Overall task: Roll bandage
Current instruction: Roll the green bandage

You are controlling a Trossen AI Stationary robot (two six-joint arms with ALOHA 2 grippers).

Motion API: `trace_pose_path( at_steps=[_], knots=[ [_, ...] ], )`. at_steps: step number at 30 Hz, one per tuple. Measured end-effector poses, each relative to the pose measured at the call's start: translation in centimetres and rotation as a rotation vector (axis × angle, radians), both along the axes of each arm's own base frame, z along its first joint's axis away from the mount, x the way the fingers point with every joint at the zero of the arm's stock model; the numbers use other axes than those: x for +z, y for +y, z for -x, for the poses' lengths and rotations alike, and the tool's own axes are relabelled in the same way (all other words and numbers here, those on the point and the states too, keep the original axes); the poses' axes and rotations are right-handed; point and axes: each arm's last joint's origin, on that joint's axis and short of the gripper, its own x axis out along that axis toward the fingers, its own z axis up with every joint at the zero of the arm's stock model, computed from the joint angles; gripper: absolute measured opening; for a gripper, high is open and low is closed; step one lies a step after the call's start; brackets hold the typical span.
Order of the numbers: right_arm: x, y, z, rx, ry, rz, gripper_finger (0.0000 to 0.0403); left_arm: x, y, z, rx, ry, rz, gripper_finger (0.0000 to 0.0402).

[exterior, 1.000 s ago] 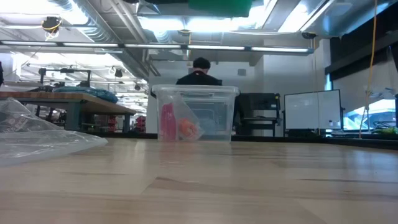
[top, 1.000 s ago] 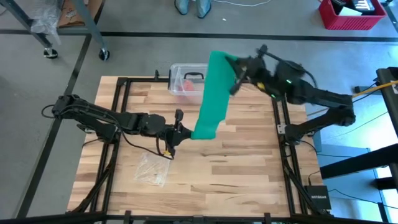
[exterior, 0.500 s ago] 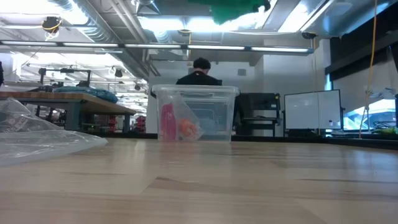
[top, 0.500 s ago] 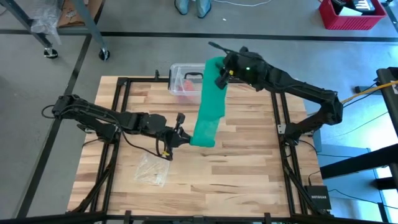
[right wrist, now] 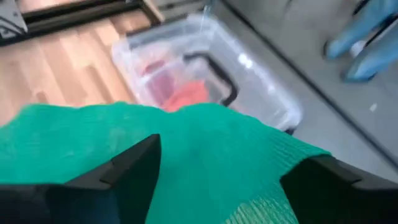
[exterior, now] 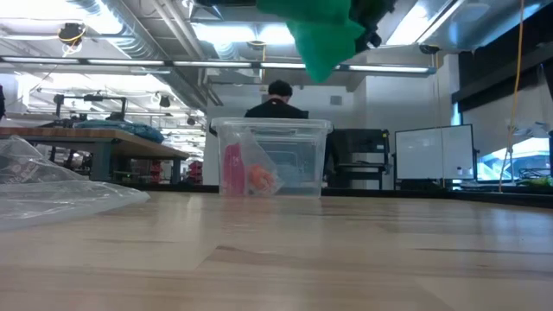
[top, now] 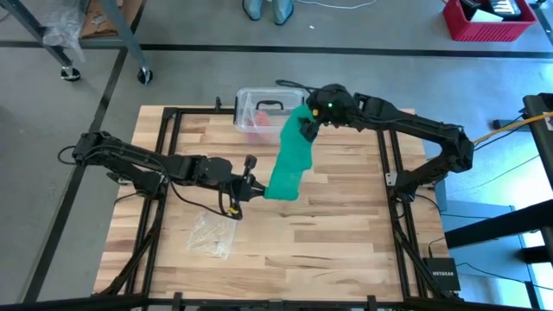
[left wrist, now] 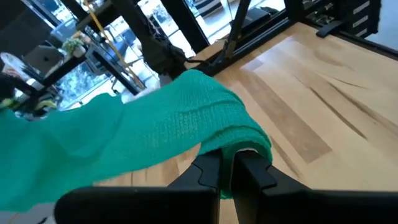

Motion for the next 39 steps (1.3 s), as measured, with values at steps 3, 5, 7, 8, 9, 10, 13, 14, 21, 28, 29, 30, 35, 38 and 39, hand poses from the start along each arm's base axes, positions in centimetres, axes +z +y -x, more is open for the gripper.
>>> trace_pose_path(
  at_steps=[3,5,7,8,9,10,13,14,21,28,29,30,35,38,39],
  knots=[
    [-1.2,0.2,0.1,-0.009,0.009,-0.096,0.0304,-0.2,0.0,0.1,-0.006,0.026,-0.002,0.0011],
    [-1.5,0.1,0.3,-0.009,0.013,-0.155,0.0301,-0.4,0.1,0.1,-0.005,0.039,-0.003,0.0011],
    [-1.7,0.1,0.5,-0.029,0.022,-0.188,0.0299,-0.4,0.3,0.1,-0.010,0.044,0.012,0.0011],
    [-1.7,0.1,0.7,-0.060,0.043,-0.189,0.0298,-0.5,0.4,0.1,-0.022,0.057,0.028,0.0011],
    [-1.6,0.0,0.9,-0.099,0.062,-0.169,0.0296,-0.6,0.5,0.1,-0.033,0.074,0.046,0.0011],
    [-1.4,-0.1,1.0,-0.137,0.067,-0.136,0.0294,-0.7,0.7,0.2,-0.040,0.088,0.062,0.0011],
    [0.0,-0.5,0.9,-0.215,0.026,-0.027,0.0288,-0.8,1.3,0.1,-0.037,0.103,0.102,0.0011],
    [0.4,-0.6,0.9,-0.213,0.005,-0.008,0.0287,-0.8,1.4,0.1,-0.036,0.106,0.121,0.0011],
    [1.8,-0.7,0.2,-0.174,-0.102,0.045,0.0282,-0.8,1.7,0.1,-0.087,0.120,0.210,0.0011],
    [-0.7,-0.8,-0.1,-0.121,-0.017,0.074,0.0282,0.3,1.2,0.2,-0.148,0.060,0.301,0.0011],
    [-1.0,-0.7,-0.2,-0.093,-0.005,0.077,0.0282,0.2,1.2,0.2,-0.146,0.063,0.307,0.0011],
    [-1.4,-0.2,-0.4,-0.074,0.010,0.094,0.0282,0.2,1.3,0.2,-0.140,0.066,0.317,0.0011],
    [-3.4,1.2,-1.0,-0.036,0.091,0.166,0.0282,0.1,2.0,0.1,-0.076,0.089,0.419,0.0011],
    [-3.5,1.9,-1.0,0.022,0.107,0.157,0.0282,0.0,2.6,0.2,-0.059,0.116,0.479,0.0011],
    [-3.3,2.2,-1.0,0.024,0.117,0.179,0.0282,-0.1,2.8,0.2,-0.060,0.129,0.488,0.0011]
  ],
)
